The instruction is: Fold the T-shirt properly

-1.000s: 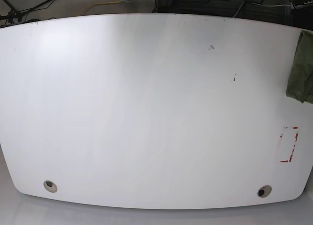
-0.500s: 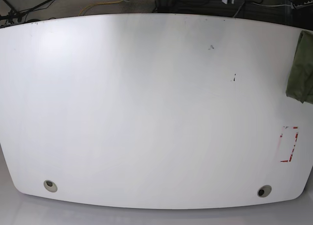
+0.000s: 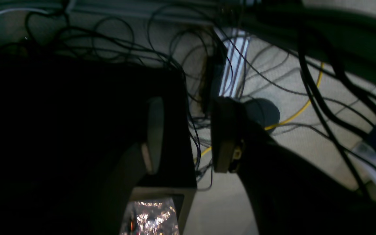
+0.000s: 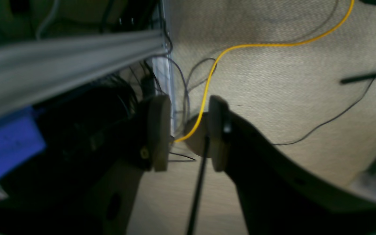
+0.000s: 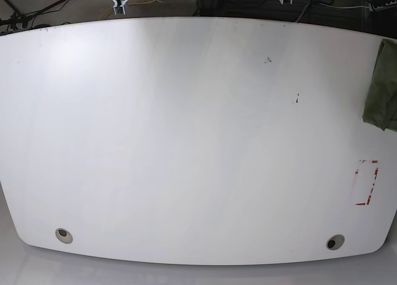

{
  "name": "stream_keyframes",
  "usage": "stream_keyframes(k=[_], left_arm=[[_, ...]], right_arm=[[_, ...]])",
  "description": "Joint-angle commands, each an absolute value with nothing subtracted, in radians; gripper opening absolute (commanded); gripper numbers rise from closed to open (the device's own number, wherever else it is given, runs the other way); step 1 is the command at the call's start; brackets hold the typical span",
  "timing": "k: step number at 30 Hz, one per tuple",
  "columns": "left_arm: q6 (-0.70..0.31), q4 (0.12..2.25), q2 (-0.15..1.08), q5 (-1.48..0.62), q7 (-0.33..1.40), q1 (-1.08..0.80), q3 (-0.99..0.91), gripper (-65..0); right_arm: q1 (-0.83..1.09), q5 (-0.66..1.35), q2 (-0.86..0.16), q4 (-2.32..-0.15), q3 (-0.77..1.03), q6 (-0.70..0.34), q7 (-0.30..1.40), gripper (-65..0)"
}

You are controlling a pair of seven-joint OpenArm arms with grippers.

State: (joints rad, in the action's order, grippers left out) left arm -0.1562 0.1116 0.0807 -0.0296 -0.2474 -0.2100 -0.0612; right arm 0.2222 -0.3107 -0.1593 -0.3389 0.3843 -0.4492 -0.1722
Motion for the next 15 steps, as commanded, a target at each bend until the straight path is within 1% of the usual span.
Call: stream_keyframes(k=[1,6,9,15], left_arm=[[-0.147,0.114,0.088,-0.03,-0.243,-0.189,-0.061,-42.8],[-0.15,0.122,0.088,-0.031,-0.173,-0.182,-0.047,-43.2],[-0.15,0.114,0.088,-0.031,-0.168,-0.15,-0.047,-43.3],[-0.147,0.113,0.087,-0.031,-0.168,-0.147,-0.05,-43.3]], right_arm=[[0.222,-0.349,-0.162,-0.341,0.384,-0.43,-0.183,-46.0],[0.213,-0.375,-0.147,-0.341,0.386,-0.418,-0.183,-45.8],[0.213,-0.377,-0.143,-0.341,0.386,-0.418,-0.183,-45.8],[0.213,-0.377,-0.143,-0.341,0.386,-0.42,-0.183,-45.8]])
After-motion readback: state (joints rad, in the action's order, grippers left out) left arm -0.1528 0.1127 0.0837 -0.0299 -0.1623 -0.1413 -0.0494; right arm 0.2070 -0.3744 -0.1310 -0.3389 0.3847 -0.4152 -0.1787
